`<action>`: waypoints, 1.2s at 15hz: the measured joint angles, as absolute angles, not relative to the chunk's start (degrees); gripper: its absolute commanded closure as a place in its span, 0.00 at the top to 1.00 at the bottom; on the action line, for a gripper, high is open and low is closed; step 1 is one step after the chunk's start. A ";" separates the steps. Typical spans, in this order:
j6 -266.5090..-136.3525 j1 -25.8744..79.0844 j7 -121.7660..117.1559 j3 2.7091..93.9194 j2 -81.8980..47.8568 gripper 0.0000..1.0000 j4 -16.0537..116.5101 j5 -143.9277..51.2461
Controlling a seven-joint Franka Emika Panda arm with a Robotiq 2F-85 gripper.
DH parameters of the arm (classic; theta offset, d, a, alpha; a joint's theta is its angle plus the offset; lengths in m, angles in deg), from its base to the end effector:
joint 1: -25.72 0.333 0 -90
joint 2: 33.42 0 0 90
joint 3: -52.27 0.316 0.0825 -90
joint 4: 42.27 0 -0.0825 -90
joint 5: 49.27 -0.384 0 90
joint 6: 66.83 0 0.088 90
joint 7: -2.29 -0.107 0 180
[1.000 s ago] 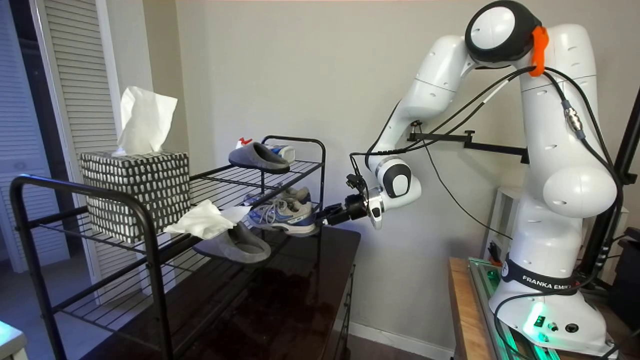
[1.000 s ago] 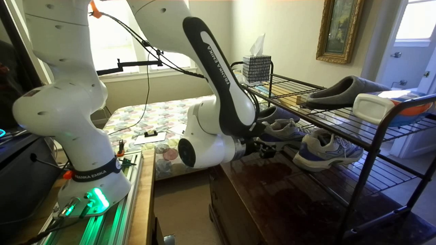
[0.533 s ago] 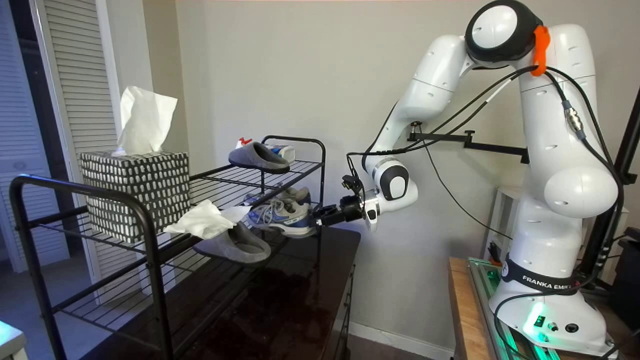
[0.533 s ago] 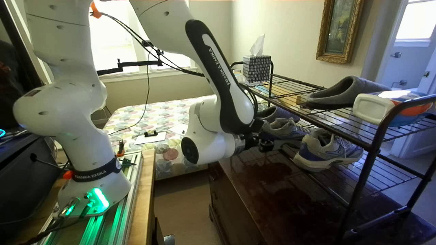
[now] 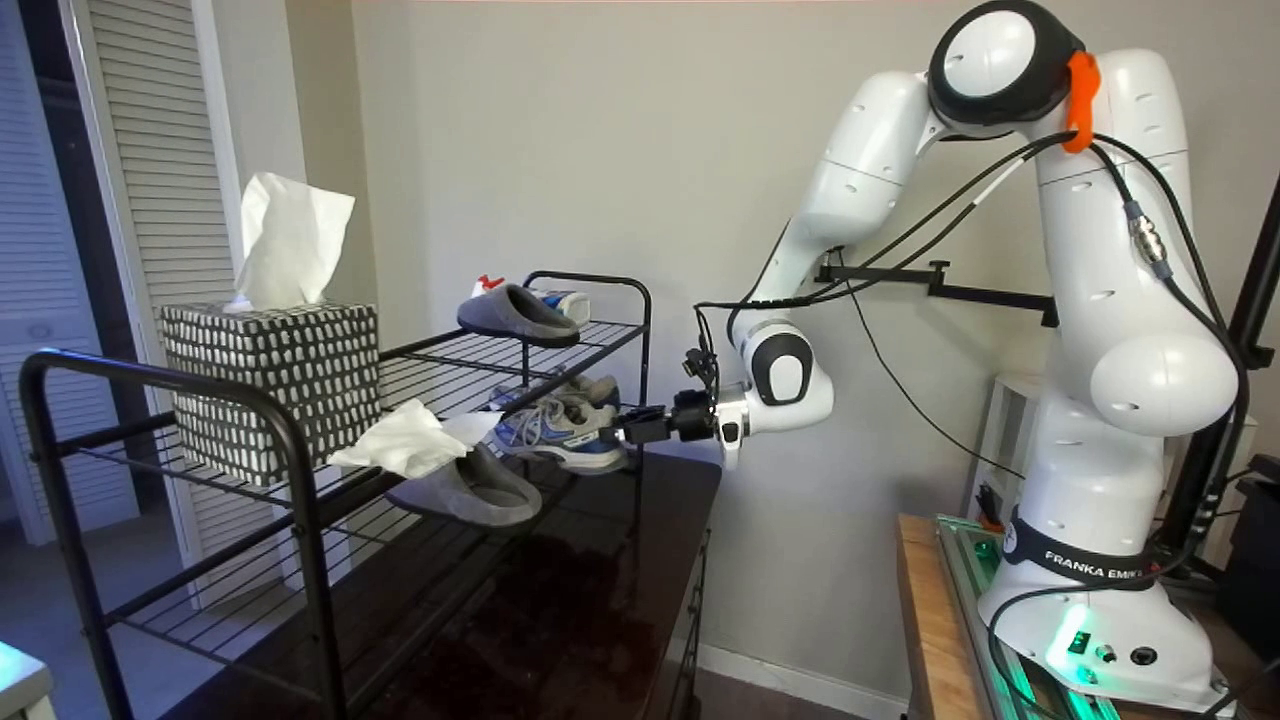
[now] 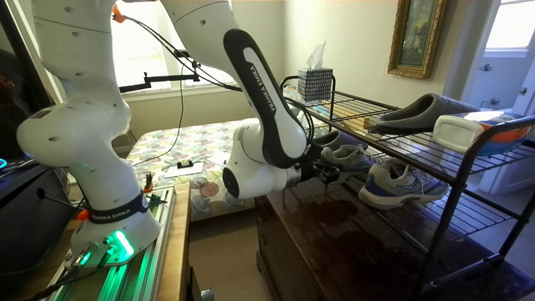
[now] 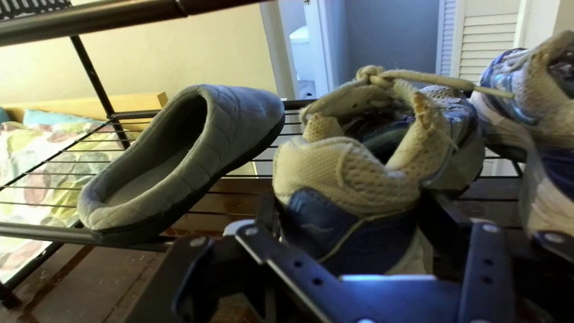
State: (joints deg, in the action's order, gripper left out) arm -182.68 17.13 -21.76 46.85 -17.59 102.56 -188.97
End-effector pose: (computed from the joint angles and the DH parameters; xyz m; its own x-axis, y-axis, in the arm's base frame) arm 0.4490 -0.0759 0.1750 -0.2476 0.0901 -0.9647 -0.3405 0.9241 0.1737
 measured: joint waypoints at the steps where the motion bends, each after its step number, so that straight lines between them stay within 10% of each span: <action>1: -182.53 17.18 -21.07 46.98 -17.47 0.51 102.56 -190.23; 18: -183.89 17.11 -19.34 46.05 -17.47 0.42 101.07 -185.15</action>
State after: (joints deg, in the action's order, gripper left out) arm -183.89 17.11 -19.34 46.05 -17.47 101.07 -185.15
